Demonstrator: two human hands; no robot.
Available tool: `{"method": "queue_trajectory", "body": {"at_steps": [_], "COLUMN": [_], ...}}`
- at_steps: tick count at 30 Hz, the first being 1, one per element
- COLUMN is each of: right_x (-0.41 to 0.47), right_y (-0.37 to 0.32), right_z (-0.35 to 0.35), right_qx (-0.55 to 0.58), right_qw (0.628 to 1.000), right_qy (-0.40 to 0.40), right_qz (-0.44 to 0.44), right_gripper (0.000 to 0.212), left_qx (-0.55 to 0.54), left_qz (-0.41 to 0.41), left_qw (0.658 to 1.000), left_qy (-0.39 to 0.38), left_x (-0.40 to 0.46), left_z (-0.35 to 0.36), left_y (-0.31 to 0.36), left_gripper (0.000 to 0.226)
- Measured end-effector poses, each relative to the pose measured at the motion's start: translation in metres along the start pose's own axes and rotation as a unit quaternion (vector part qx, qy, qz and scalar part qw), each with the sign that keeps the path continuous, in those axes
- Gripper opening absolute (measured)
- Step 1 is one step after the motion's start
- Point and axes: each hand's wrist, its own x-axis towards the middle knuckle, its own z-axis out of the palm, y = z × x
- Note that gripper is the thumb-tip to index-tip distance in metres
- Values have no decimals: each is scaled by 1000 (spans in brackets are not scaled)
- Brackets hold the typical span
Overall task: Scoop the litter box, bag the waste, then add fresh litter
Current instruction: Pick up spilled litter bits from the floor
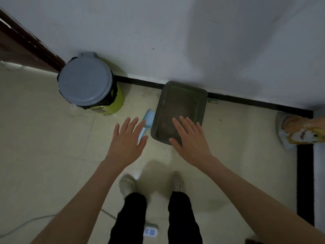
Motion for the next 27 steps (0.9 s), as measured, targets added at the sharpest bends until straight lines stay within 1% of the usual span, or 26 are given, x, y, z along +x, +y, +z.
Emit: {"method": "queue_trajectory", "body": {"at_steps": [3, 6, 9, 11, 13, 15, 18, 21, 25, 27], "right_x": [13, 22, 27, 30, 28, 22, 9, -2, -6, -1], "right_y": [-17, -33, -45, -52, -59, -65, -62, -51, -32, -18], "right_z": [7, 22, 55, 85, 116, 150, 202, 255, 331, 369], "right_qx": [4, 21, 35, 59, 81, 102, 133, 156, 178, 179], "right_qw": [1000, 997, 991, 986, 981, 975, 964, 952, 946, 946], "right_qy": [1, 23, 52, 59, 57, 46, 42, 24, 2, 2], "right_qz": [22, 68, 116, 144, 167, 190, 228, 261, 272, 272], "right_gripper": [64, 64, 64, 63, 62, 62, 61, 59, 56, 56], "left_qx": [11, 33, 62, 81, 86, 84, 88, 86, 91, 89], "left_qz": [37, 92, 169, 209, 234, 238, 243, 253, 250, 255], "left_qw": [999, 994, 980, 969, 962, 960, 953, 945, 939, 938], "left_qy": [-15, -40, -86, -103, -115, -122, -159, -189, -219, -219], "left_x": [10, 26, 42, 47, 49, 49, 46, 44, 46, 54], "left_z": [-3, 0, 18, 37, 54, 73, 112, 161, 233, 272], "left_y": [-28, -57, -83, -99, -112, -122, -135, -146, -158, -160], "left_gripper": [65, 73, 64, 59, 62, 65, 53, 54, 55, 54]}}
